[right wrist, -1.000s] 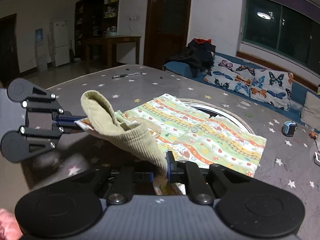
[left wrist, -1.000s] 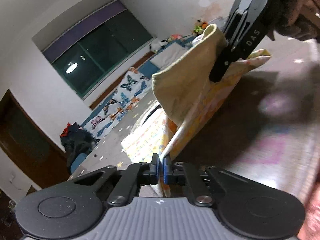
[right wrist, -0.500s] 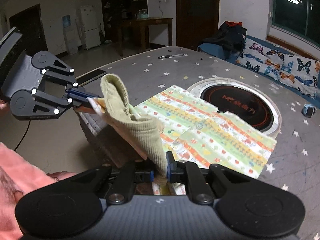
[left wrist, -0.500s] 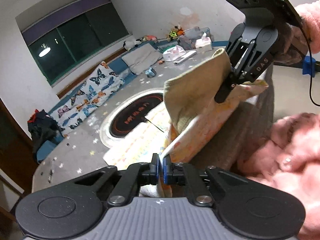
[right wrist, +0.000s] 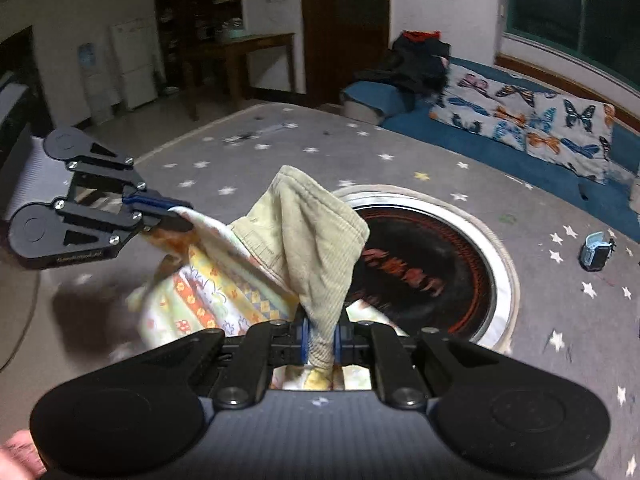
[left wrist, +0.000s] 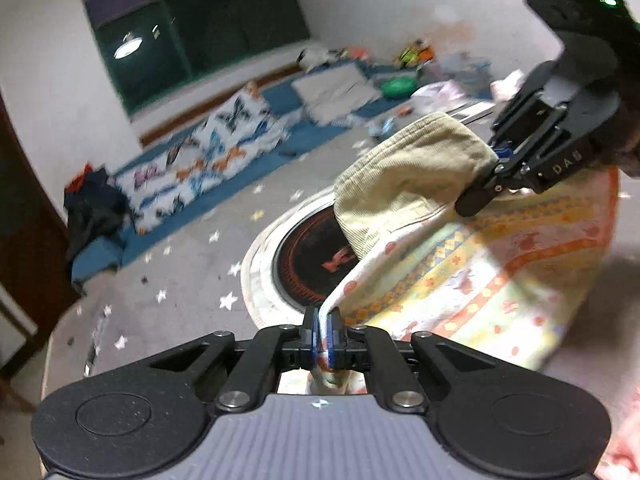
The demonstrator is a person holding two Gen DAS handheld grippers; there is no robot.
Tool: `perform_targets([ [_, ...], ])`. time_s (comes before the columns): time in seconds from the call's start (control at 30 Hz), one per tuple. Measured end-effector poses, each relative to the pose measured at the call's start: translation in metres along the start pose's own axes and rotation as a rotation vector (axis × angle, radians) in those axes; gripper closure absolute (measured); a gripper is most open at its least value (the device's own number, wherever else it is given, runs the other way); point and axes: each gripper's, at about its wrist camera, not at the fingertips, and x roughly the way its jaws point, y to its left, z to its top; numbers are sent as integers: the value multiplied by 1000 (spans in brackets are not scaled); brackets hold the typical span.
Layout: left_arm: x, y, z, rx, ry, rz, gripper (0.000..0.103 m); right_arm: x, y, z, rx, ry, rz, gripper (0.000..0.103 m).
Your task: Fold clothes
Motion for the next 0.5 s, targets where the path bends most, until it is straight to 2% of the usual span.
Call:
perform_targets([
  [0.17,45,8,-13,-63,83,12,98,50,-9,-5,-1,8,-80,88],
  [0.2,50,10,-16,-76,95,9,98,56,-10,-7,-2,8,-97,80],
  [0.27,54,12,-22,-107,107,-1,97,61,-16,-10,14,5,-121,74],
  [0.33,53,16,-24,-131,105,-7,96,52,-23,-13,41,-12,-130,62],
  [0.5,46,16,-27,-140,104,-13,94,5,-41,-25,108,-122,-228,58],
])
